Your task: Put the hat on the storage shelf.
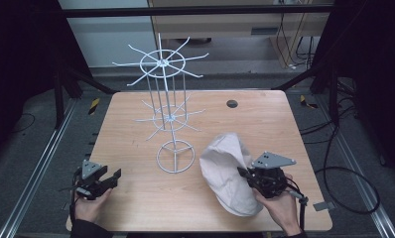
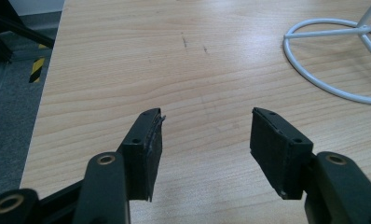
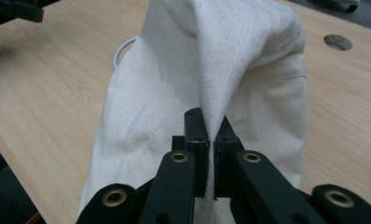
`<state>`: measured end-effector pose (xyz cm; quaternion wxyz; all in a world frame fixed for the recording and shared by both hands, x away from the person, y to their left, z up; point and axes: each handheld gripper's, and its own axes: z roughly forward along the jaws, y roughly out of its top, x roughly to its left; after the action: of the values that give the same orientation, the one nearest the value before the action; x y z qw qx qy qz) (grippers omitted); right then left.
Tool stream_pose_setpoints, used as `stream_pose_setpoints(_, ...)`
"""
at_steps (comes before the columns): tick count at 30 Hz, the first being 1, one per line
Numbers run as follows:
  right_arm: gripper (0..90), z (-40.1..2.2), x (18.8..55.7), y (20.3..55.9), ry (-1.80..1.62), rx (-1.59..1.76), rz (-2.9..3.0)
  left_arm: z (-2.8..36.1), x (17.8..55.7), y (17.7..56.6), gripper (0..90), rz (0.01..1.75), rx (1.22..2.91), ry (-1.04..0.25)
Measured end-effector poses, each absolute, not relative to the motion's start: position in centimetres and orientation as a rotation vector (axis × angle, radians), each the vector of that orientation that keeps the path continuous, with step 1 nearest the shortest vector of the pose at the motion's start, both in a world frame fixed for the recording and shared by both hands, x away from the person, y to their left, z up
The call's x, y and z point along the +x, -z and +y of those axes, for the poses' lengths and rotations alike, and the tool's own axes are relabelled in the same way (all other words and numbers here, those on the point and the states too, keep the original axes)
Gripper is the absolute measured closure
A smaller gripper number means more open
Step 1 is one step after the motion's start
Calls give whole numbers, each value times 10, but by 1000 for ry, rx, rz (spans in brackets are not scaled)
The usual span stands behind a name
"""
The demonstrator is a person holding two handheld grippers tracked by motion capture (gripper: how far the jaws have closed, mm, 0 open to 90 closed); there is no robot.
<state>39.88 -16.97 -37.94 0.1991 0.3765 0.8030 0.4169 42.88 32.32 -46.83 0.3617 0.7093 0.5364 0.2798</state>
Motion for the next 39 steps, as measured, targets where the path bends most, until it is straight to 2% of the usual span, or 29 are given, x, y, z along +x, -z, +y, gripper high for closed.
stream_pose_setpoints(39, 888, -188, 378, 341, -1407, 935, 1877, 323, 429, 468, 437, 1388, 1823, -725)
